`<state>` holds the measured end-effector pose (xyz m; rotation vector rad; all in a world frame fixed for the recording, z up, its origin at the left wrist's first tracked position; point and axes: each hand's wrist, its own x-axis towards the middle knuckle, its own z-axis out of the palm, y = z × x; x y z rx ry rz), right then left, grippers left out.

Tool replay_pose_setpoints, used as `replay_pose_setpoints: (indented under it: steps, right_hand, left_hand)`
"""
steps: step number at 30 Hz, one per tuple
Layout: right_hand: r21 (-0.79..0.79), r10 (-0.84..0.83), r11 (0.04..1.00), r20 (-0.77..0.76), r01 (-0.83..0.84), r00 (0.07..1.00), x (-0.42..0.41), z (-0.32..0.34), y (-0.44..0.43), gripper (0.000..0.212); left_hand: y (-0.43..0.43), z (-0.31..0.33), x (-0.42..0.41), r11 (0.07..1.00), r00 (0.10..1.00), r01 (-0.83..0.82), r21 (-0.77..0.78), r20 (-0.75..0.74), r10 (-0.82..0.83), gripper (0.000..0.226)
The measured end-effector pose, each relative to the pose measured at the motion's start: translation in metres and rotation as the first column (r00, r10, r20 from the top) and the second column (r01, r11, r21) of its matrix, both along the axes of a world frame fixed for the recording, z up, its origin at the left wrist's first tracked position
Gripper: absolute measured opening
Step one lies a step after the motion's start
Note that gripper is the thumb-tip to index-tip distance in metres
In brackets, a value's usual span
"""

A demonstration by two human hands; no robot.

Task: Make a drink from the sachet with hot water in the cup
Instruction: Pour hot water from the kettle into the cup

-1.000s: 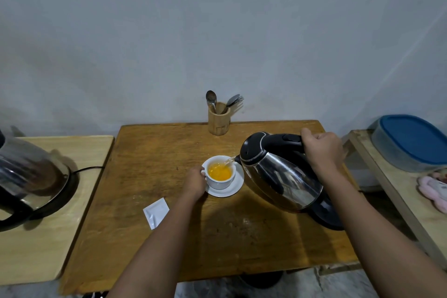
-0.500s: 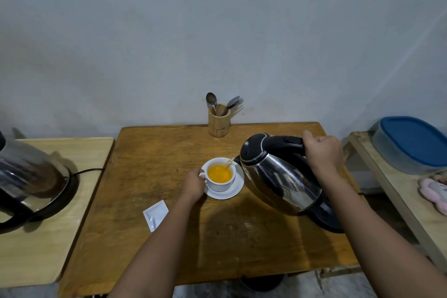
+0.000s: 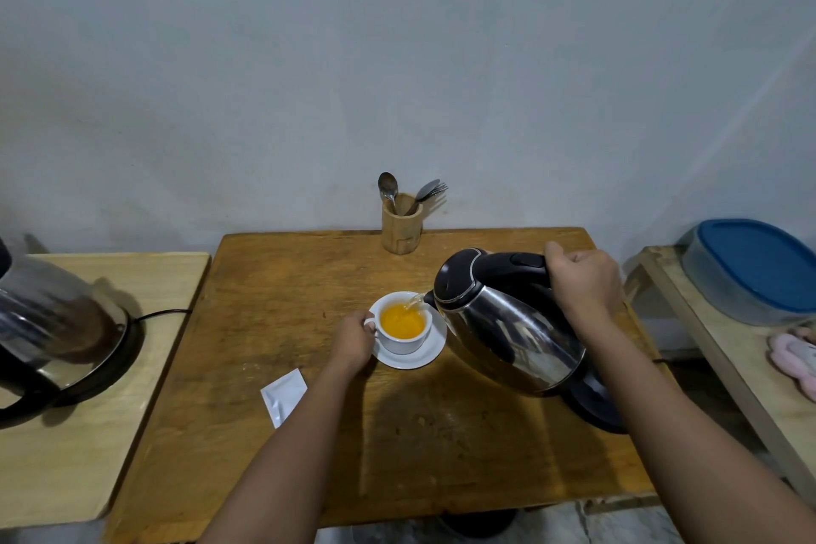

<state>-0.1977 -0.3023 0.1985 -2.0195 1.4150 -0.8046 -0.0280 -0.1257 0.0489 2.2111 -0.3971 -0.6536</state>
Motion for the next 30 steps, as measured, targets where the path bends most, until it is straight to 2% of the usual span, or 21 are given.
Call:
replay_pose_setpoints:
  steps: [10, 16, 20, 26, 28, 30]
  right_hand:
    - [0.005, -0.009, 1.000, 0.009, 0.009, 1.000, 0.000, -0.003, -0.005, 0.048]
    - [0.077, -0.059, 0.996, 0.053, 0.055, 0.997, -0.006, -0.006, -0.012, 0.048]
    - [0.185, -0.143, 0.975, 0.123, 0.119, 0.982, -0.013, -0.007, -0.017, 0.043]
    - [0.384, -0.374, 0.889, 0.299, 0.248, 0.878, -0.035, -0.015, -0.030, 0.057]
    - [0.420, -0.427, 0.868, 0.355, 0.266, 0.831, -0.047, -0.014, -0.033, 0.052]
    - [0.430, -0.463, 0.857, 0.403, 0.283, 0.789, -0.060, -0.011, -0.034, 0.036]
  left_hand:
    - [-0.001, -0.003, 0.003, 1.000, 1.000, -0.003, -0.003, 0.010, 0.003, 0.028]
    - [-0.001, -0.003, 0.001, 1.000, 1.000, -0.011, -0.021, 0.002, 0.011, 0.027]
    - [-0.001, -0.005, -0.001, 0.998, 1.000, -0.027, -0.053, 0.000, 0.027, 0.025]
    - [-0.002, -0.005, -0.008, 0.994, 0.996, -0.083, -0.077, 0.033, 0.085, 0.027]
    - [-0.004, -0.006, -0.010, 0.993, 0.994, -0.103, -0.065, 0.029, 0.105, 0.028]
    - [-0.006, -0.008, -0.011, 0.990, 0.992, -0.123, -0.062, 0.023, 0.125, 0.027]
